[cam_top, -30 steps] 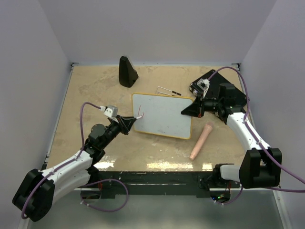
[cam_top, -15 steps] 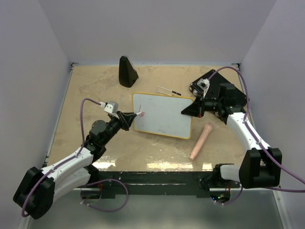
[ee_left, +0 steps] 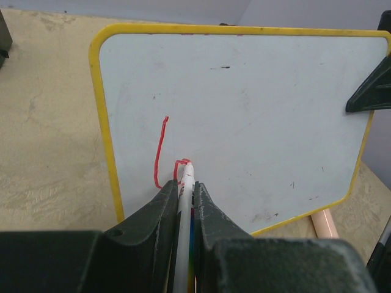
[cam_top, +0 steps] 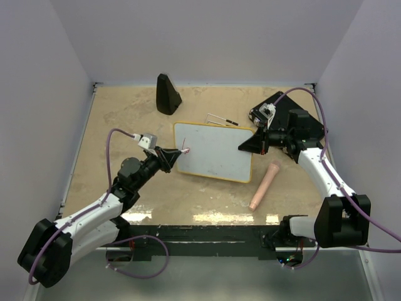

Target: Write a sentence on the whiteboard

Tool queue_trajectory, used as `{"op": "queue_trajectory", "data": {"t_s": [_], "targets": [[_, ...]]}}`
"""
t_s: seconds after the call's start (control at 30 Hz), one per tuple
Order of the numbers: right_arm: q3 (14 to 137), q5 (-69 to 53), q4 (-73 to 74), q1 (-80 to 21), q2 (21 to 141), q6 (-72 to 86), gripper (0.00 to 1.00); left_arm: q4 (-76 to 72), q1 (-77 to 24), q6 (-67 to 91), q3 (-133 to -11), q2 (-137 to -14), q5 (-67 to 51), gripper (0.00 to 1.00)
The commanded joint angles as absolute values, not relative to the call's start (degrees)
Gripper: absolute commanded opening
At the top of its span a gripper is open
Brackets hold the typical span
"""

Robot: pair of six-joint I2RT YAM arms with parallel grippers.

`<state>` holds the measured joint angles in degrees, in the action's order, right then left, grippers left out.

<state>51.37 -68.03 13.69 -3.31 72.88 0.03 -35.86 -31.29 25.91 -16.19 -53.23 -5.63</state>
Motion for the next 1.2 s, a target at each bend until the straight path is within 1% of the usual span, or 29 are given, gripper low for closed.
{"op": "queue_trajectory", "data": {"t_s": [0.0,0.33,0.7,1.17], "targets": [[52.12,-73.83,10.72,-3.43,70.40,1.23,0.00,-38.06,-31.46,26.36,-17.14,-51.16,-6.59,0.00],[52.12,-73.83,10.55,-3.43,70.58,1.14,0.00,-31.38,-31.46,27.68,-16.53,-41.41,-7.29,0.00],[51.94,-73.92,10.72,-3.43,70.22,0.70,0.00,-33.22,-31.46,32.34,-13.80,-40.08,-7.65,0.00],[51.86,-74.18,10.37,-3.43,70.49,0.62,0.00,-32.96,-31.73,31.99,-13.53,-40.43,-9.05,0.00]]}}
